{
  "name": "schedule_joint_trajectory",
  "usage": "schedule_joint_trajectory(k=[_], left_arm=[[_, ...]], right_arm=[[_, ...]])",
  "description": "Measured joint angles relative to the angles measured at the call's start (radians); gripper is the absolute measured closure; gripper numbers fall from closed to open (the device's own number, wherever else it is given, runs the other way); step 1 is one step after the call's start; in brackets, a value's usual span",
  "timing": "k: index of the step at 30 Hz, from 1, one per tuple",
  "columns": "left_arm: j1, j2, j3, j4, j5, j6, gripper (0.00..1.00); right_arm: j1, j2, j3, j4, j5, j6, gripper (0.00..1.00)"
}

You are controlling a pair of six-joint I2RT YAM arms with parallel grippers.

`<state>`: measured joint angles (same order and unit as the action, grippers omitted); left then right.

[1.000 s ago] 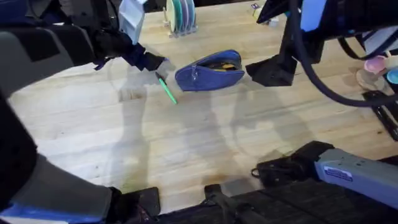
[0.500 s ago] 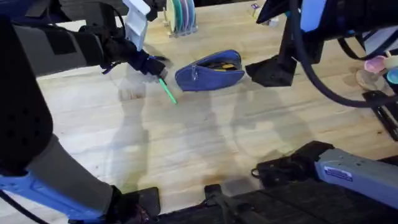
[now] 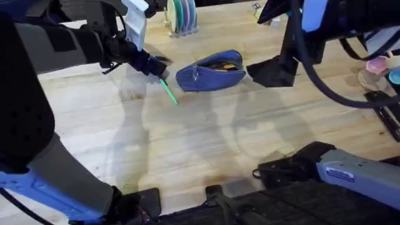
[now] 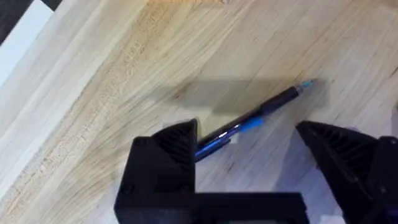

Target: Unzip the bag, pick up the pens from the table one at a time and place them inside, then zip the bag closed.

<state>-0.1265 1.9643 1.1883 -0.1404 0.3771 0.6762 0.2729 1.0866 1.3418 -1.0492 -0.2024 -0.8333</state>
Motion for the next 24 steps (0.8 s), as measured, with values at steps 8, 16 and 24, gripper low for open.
schedule_joint_trajectory(k=[8,16,24], left_arm=[[0.000,0.000,0.004,-0.022,0.002,-0.004,0.007],[0.000,0.000,0.006,-0.036,0.006,-0.009,0.041],[-0.015,0.000,0.005,-0.073,0.053,-0.006,0.756]], right_arm=[[0.000,0.000,0.000,0.000,0.000,0.000,0.003],[0.000,0.000,0.000,-0.001,0.000,0.000,0.003],[0.000,0.000,0.000,-0.002,0.000,0.000,0.003]])
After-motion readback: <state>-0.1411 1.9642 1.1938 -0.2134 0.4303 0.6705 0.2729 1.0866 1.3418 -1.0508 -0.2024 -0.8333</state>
